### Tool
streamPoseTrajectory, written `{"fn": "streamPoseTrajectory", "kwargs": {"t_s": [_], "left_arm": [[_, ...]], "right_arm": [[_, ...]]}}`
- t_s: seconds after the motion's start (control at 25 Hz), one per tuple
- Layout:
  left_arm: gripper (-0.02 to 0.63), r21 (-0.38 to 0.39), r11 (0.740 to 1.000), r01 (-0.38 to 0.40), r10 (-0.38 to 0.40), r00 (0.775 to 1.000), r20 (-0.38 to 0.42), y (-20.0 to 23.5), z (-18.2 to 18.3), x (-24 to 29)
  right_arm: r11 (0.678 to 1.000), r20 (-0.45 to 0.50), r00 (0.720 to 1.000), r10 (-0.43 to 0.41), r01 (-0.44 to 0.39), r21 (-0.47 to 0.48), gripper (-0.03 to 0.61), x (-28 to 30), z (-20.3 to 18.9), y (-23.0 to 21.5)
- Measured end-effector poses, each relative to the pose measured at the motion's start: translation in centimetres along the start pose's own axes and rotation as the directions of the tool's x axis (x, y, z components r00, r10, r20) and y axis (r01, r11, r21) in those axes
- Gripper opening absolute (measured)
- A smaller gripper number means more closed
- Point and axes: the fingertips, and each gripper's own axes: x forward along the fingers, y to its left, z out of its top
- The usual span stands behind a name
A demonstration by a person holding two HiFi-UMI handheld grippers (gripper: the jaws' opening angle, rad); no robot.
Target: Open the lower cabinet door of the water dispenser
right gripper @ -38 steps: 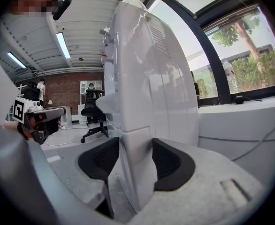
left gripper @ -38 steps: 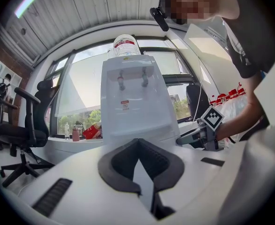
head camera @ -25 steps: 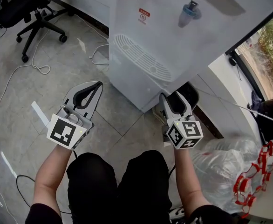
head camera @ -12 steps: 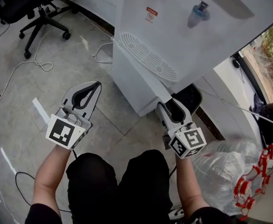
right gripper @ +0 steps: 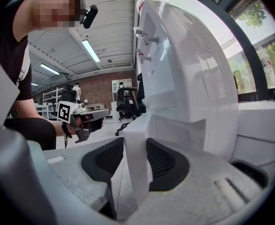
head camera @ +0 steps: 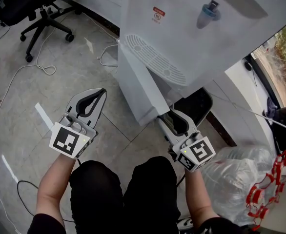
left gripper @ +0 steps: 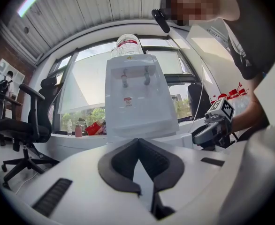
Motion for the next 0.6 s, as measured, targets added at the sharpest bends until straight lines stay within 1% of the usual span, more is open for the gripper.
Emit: {"fn": "streamPoseTrajectory", "kwargs": {"t_s": [0.16, 0.32, 0.4, 0.48, 0.6], "left_arm": [[0.008, -0.012, 1.000, -0.006, 0.006, 1.000, -0.006, 0.0, -0.5, -0.3], [0.008, -0.015, 1.000, -0.023, 0.023, 1.000, -0.010, 0.5, -0.7, -0.7], [0.008, -0.011, 0.999, -0.032, 0.032, 0.999, -0.019, 0.7, -0.9, -0.9], [0.008, -0.015, 0.999, -0.035, 0.035, 0.999, -0.007, 0.7, -0.6, -1.0], [0.008, -0.016, 0.999, -0.043, 0.043, 0.999, -0.003, 0.8, -0.5, -1.2]], "right_arm": [[0.999, -0.020, 0.999, 0.043, -0.044, -0.030, 0.146, 0.2, -0.1, 1.2], [0.995, -0.026, 0.997, 0.073, -0.075, -0.062, 0.076, 0.3, 0.1, 2.1], [0.992, -0.027, 0.995, 0.097, -0.099, -0.078, 0.071, 0.5, 0.2, 2.7], [0.986, -0.026, 0.991, 0.128, -0.130, -0.105, 0.063, 0.9, 0.4, 3.5], [0.969, -0.046, 0.981, 0.187, -0.192, -0.153, 0.053, 1.6, 0.6, 4.9]]}}
